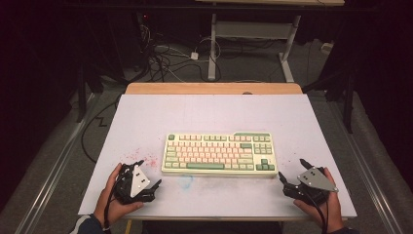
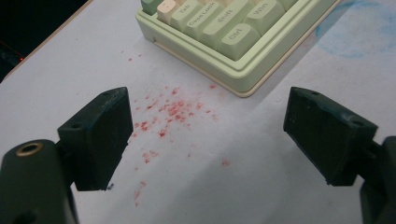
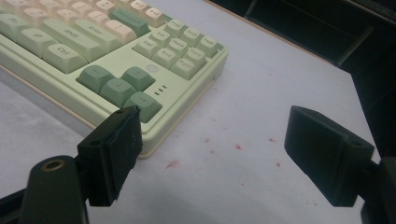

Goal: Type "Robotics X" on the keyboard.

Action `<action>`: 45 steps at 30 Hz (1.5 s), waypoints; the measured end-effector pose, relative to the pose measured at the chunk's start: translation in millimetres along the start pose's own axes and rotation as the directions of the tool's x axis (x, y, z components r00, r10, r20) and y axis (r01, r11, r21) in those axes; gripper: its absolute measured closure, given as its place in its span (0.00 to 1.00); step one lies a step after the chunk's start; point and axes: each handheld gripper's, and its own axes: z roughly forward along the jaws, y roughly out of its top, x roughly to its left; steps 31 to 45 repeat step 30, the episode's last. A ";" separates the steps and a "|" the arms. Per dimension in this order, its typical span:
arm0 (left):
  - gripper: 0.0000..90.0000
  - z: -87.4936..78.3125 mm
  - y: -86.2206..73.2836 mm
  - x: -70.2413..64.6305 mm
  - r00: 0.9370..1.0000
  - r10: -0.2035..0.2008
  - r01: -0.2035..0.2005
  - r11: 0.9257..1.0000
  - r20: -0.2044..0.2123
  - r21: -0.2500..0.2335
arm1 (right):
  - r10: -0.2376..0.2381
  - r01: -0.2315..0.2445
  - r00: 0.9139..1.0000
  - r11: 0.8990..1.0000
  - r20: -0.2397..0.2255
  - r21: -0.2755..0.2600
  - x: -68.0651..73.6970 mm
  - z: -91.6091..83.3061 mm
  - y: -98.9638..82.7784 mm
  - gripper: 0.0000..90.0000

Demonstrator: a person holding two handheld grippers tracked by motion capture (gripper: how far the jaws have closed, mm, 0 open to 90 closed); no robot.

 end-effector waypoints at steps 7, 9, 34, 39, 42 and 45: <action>0.16 2.3 -1.6 -2.5 1.000 0.012 -0.012 1.000 0.003 0.012 | 0.004 -0.004 1.000 1.000 -0.007 0.004 0.2 1.6 -1.5 0.22; 0.16 2.4 -2.0 -3.3 1.000 0.012 -0.012 1.000 0.006 0.014 | 0.006 -0.006 1.000 1.000 -0.008 0.001 -0.2 0.8 -1.2 0.22; 0.16 9.9 -3.9 -2.4 1.000 0.018 -0.018 1.000 -0.018 0.026 | -0.011 0.011 1.000 1.000 -0.016 0.025 1.8 4.9 -3.5 0.22; 0.16 9.9 -3.9 -2.4 1.000 0.018 -0.018 1.000 -0.018 0.026 | -0.011 0.011 1.000 1.000 -0.016 0.025 1.8 4.9 -3.5 0.22; 0.16 9.9 -3.9 -2.4 1.000 0.018 -0.018 1.000 -0.018 0.026 | -0.011 0.011 1.000 1.000 -0.016 0.025 1.8 4.9 -3.5 0.22; 0.16 9.9 -3.9 -2.4 1.000 0.018 -0.018 1.000 -0.018 0.026 | -0.011 0.011 1.000 1.000 -0.016 0.025 1.8 4.9 -3.5 0.22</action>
